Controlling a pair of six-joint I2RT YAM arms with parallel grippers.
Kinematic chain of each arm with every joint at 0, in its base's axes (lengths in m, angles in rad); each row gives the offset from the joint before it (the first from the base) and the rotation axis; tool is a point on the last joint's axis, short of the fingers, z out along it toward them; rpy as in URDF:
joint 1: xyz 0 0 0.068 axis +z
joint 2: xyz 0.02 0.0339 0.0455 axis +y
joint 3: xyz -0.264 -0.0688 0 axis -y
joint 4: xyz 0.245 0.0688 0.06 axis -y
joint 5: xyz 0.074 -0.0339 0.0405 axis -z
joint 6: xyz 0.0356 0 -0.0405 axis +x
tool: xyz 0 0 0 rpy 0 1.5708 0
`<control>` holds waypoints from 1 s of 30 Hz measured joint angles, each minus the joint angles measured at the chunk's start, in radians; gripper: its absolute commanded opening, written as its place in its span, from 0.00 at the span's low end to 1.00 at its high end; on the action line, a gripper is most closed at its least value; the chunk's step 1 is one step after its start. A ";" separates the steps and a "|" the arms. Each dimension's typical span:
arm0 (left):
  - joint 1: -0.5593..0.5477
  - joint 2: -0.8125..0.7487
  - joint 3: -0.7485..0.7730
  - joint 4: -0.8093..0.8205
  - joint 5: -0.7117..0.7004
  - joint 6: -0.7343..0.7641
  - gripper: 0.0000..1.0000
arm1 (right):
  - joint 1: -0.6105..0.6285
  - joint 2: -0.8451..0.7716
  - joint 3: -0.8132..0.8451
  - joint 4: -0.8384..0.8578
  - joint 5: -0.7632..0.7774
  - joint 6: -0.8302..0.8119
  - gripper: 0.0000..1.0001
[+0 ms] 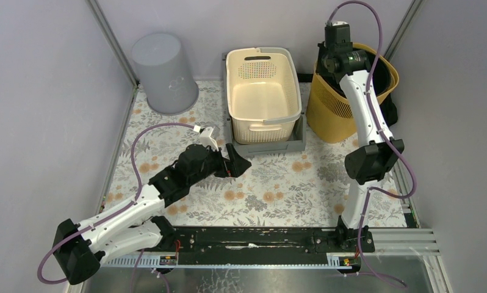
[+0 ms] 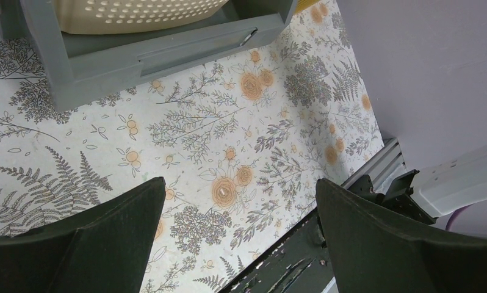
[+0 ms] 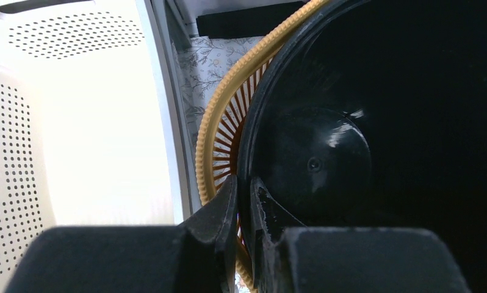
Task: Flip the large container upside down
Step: Pick up the container from the container.
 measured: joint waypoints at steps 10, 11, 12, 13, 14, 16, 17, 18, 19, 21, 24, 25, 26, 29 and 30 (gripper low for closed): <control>0.000 -0.008 -0.002 0.000 0.000 0.000 1.00 | 0.001 -0.089 -0.002 -0.019 0.020 0.000 0.00; 0.000 -0.010 -0.002 0.000 0.000 0.000 1.00 | 0.002 -0.100 -0.002 -0.019 0.020 0.000 0.00; 0.000 -0.011 -0.002 0.000 0.000 0.000 1.00 | 0.004 -0.108 -0.002 -0.019 0.021 0.001 0.00; 0.000 -0.013 -0.002 0.000 0.000 0.000 1.00 | 0.005 -0.115 -0.002 -0.019 0.019 0.001 0.00; 0.000 -0.015 -0.002 0.000 -0.001 0.000 1.00 | 0.006 -0.122 -0.002 -0.018 0.020 0.000 0.00; 0.000 -0.018 -0.002 0.000 -0.003 0.000 1.00 | 0.010 -0.134 -0.002 -0.016 0.020 0.000 0.00; 0.000 -0.020 -0.002 0.000 -0.004 0.000 1.00 | 0.012 -0.138 -0.002 -0.015 0.020 0.000 0.00; 0.000 -0.021 -0.002 0.000 -0.006 0.000 1.00 | 0.015 -0.141 -0.001 -0.015 0.020 0.000 0.00; 0.000 -0.022 -0.002 0.000 -0.008 0.000 1.00 | 0.018 -0.143 -0.001 -0.015 0.021 0.000 0.00; 0.000 -0.023 -0.002 0.000 -0.010 0.000 1.00 | 0.024 -0.144 0.000 -0.015 0.021 0.000 0.00; 0.000 -0.026 -0.004 0.000 -0.011 0.000 1.00 | 0.035 -0.145 0.000 -0.015 0.021 -0.004 0.00; 0.000 -0.026 -0.005 0.001 -0.012 0.000 1.00 | 0.039 -0.148 0.000 -0.015 0.021 -0.007 0.00; 0.000 -0.027 -0.006 0.000 -0.013 0.000 1.00 | 0.042 -0.152 0.000 -0.015 0.021 -0.008 0.00; 0.000 -0.027 -0.008 0.000 -0.014 0.000 1.00 | 0.050 -0.175 0.000 -0.013 0.021 -0.014 0.00; 0.000 -0.027 -0.008 0.000 -0.014 0.000 1.00 | 0.051 -0.185 0.000 -0.011 0.021 -0.015 0.00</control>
